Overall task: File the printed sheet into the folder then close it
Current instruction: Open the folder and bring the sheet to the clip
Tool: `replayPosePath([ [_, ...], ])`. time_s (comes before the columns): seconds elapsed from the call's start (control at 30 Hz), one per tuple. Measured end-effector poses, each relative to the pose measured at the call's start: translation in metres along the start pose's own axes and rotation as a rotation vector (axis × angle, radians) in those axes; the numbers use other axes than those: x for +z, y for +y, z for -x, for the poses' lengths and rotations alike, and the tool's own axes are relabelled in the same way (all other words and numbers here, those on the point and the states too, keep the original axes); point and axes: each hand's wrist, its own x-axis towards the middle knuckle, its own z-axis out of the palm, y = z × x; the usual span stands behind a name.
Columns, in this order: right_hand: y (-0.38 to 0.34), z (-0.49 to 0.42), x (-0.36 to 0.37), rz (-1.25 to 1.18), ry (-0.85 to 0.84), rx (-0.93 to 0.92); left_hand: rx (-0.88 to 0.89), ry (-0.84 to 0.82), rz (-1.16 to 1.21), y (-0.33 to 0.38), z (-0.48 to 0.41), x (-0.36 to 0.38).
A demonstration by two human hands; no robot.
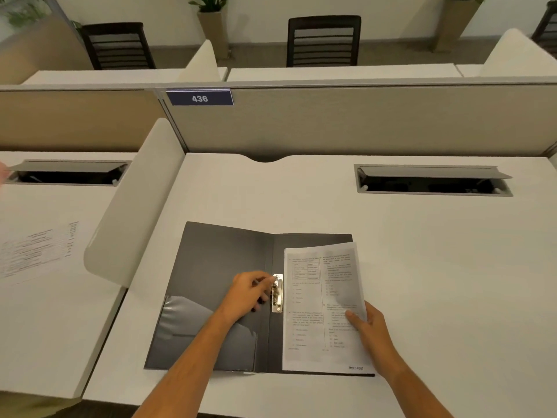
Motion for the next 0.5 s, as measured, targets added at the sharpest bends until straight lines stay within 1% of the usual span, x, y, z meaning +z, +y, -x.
replayPosePath([
  [0.07, -0.001, 0.002, 0.000, -0.012, 0.005, 0.005, -0.006, 0.093, -0.014, 0.009, -0.009, 0.006],
  [0.13, -0.002, 0.003, 0.000, -0.019, 0.011, 0.009, -0.016, 0.150, -0.041, 0.019, -0.018, 0.011],
  [0.3, -0.006, 0.003, 0.002, -0.025, 0.030, 0.026, -0.016, 0.193, -0.208, 0.033, -0.029, 0.016],
  [0.5, -0.015, 0.004, 0.002, -0.060, 0.000, 0.038, -0.017, 0.317, -0.149, 0.019, -0.010, 0.010],
])
